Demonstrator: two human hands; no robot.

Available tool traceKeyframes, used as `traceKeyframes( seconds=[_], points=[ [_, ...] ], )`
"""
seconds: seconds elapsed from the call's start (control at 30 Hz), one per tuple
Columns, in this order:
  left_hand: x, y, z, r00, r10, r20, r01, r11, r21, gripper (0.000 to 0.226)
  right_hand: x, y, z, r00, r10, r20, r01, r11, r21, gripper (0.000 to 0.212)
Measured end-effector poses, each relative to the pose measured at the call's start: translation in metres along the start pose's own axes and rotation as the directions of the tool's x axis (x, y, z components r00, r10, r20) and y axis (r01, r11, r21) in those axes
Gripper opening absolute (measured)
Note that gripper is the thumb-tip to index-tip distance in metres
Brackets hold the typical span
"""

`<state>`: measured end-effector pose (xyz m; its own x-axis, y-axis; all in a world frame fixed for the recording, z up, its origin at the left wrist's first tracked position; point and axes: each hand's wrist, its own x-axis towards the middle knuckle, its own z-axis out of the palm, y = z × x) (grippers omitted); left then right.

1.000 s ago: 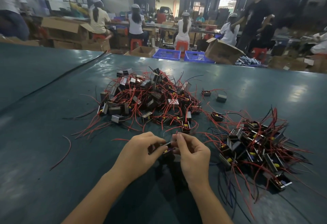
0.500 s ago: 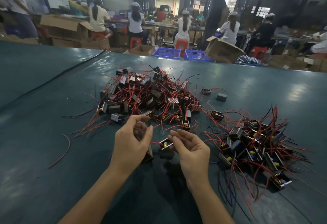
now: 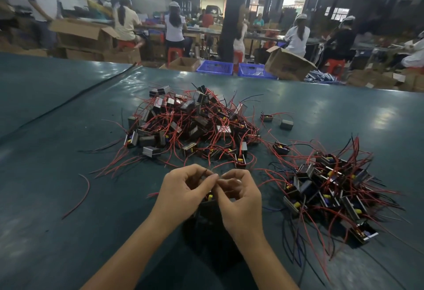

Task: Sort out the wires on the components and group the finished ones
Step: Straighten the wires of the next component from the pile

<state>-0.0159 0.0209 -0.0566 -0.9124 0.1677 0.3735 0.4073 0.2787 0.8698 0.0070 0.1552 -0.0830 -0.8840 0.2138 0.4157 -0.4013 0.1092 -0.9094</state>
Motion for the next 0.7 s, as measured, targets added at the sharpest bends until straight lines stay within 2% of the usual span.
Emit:
traceKeyframes(
  seconds=[0.17,0.27,0.47,0.6,0.7],
  points=[
    [0.002,-0.005,-0.005,0.992,0.116,-0.057,-0.103,0.975,0.196,0.011,0.000,0.000,0.001,0.996,-0.086,0.020,0.087,0.992,-0.090,0.030],
    [0.002,-0.009,-0.006,0.992,0.123,-0.032,-0.113,0.967,0.228,0.012,0.000,0.001,0.001,0.995,-0.087,0.041,0.091,0.989,-0.118,0.026],
    [0.003,-0.011,-0.008,0.996,0.093,-0.013,-0.088,0.968,0.234,0.030,0.001,0.006,-0.001,0.993,-0.071,0.092,0.086,0.983,-0.162,0.019],
    [0.003,-0.012,-0.011,0.994,0.111,-0.001,-0.103,0.933,0.346,0.045,0.001,0.011,0.000,0.984,-0.101,0.149,0.137,0.957,-0.257,0.013],
    [0.001,-0.012,-0.009,0.993,0.113,-0.028,-0.093,0.910,0.403,0.047,0.000,0.013,0.002,0.983,-0.108,0.147,0.148,0.943,-0.299,0.010]
  ],
)
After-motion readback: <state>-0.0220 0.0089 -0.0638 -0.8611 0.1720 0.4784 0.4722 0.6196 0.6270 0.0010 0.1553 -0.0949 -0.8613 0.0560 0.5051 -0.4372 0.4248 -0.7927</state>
